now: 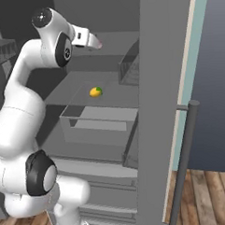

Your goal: Grab the garlic and lemon from the fridge, place them in the blender, close the lid, and turn on the blender to create a marinade.

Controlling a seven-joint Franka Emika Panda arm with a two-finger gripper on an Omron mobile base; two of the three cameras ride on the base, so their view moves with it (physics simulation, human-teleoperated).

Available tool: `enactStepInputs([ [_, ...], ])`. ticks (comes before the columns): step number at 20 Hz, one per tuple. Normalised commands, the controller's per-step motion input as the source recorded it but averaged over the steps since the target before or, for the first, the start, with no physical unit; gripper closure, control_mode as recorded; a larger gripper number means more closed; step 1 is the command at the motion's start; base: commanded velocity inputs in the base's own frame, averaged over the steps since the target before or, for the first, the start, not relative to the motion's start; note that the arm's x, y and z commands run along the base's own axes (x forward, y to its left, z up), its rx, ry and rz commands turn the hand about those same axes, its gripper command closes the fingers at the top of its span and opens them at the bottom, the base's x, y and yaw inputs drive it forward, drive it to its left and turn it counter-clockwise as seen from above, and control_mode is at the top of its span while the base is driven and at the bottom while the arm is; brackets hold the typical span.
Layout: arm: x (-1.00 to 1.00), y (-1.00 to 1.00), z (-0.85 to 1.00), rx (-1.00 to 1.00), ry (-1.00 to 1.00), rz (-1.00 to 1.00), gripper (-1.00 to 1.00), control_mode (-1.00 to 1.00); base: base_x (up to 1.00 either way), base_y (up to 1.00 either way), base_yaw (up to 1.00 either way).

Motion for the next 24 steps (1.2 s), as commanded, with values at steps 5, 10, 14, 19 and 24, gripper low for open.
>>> enactStepInputs([
  [5, 0.76, -0.05, -0.28, 0.00, 0.16, -0.01, -1.00, -1.00, 0.00, 0.00, 0.00],
  [10, 0.70, -0.04, -0.07, 0.00, 0.10, 0.00, -1.00, -1.00, 0.00, 0.00, 0.00],
  [14, 0.51, -0.11, -0.10, 0.03, 0.01, 0.00, -1.00, -1.00, 0.00, 0.00, 0.00],
  [19, 0.51, -0.08, -0.16, 0.01, 0.00, 0.00, -1.00, -1.00, 0.00, 0.00, 0.00],
  [24, 0.51, -0.02, -0.20, 0.01, 0.00, 0.00, -1.00, -1.00, 0.00, 0.00, 0.00],
])
